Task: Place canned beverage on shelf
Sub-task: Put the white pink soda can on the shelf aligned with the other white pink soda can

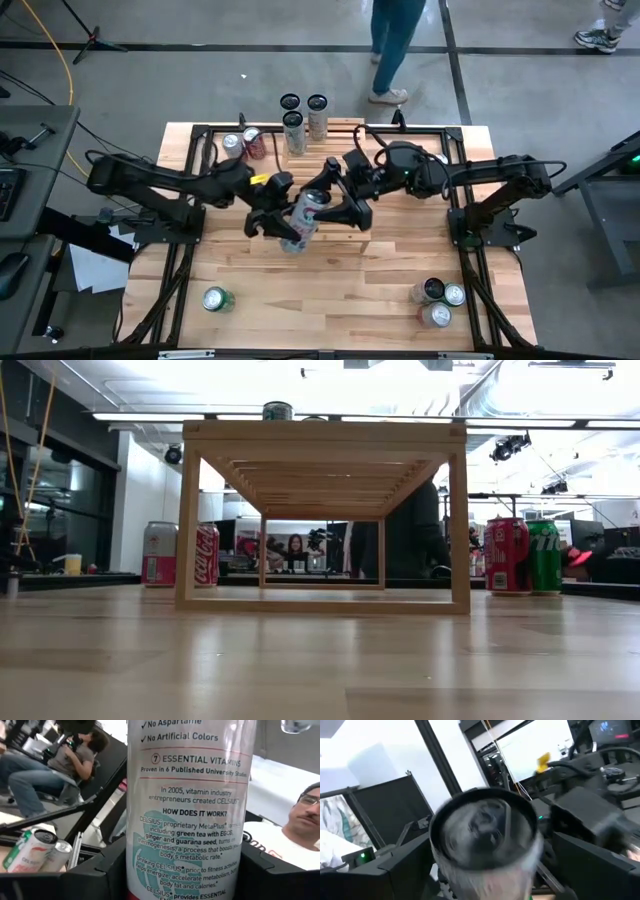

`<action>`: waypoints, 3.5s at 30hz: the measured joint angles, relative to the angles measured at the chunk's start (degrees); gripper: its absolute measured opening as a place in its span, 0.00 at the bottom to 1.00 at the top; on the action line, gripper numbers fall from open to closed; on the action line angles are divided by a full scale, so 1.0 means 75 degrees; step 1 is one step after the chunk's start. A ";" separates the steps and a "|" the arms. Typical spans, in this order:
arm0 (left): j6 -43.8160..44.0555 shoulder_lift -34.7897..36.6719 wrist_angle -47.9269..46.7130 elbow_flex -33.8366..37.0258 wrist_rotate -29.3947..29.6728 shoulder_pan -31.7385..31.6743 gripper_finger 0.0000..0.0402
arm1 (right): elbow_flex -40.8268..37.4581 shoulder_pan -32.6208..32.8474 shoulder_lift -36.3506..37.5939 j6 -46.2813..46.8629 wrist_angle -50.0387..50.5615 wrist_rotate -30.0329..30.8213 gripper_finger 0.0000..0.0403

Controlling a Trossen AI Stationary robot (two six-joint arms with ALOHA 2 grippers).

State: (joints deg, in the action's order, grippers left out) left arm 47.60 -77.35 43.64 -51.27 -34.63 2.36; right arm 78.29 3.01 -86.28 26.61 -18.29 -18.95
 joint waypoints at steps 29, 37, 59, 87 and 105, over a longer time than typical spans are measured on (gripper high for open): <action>0.1386 0.0076 -0.0048 -0.0099 -0.0180 -0.0703 0.93 | -0.0007 -0.0028 0.1036 -0.0583 0.1622 -0.0734 0.59; 0.0592 0.1711 -0.1066 -0.0099 -0.0087 -0.1843 0.94 | 0.0014 0.0172 0.2221 -0.1153 0.4629 0.2037 0.59; -0.3366 0.4588 -0.6541 -0.0099 0.7498 -0.0332 0.94 | 0.3453 -0.1443 -0.1316 -0.2014 0.7437 0.5481 0.59; -0.3707 0.4504 -0.6539 -0.0099 0.7504 -0.0293 0.94 | 0.2937 -0.2042 -0.2159 -0.1132 0.5907 0.6439 0.60; -0.3563 0.4504 -0.6534 -0.0096 0.7499 -0.0296 0.94 | 0.2941 -0.2105 -0.2159 -0.0991 0.5852 0.6388 0.70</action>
State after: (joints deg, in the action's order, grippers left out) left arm 20.88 -43.57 -5.37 -51.99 21.61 0.14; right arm 100.34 -12.78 -102.47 19.18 25.60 28.96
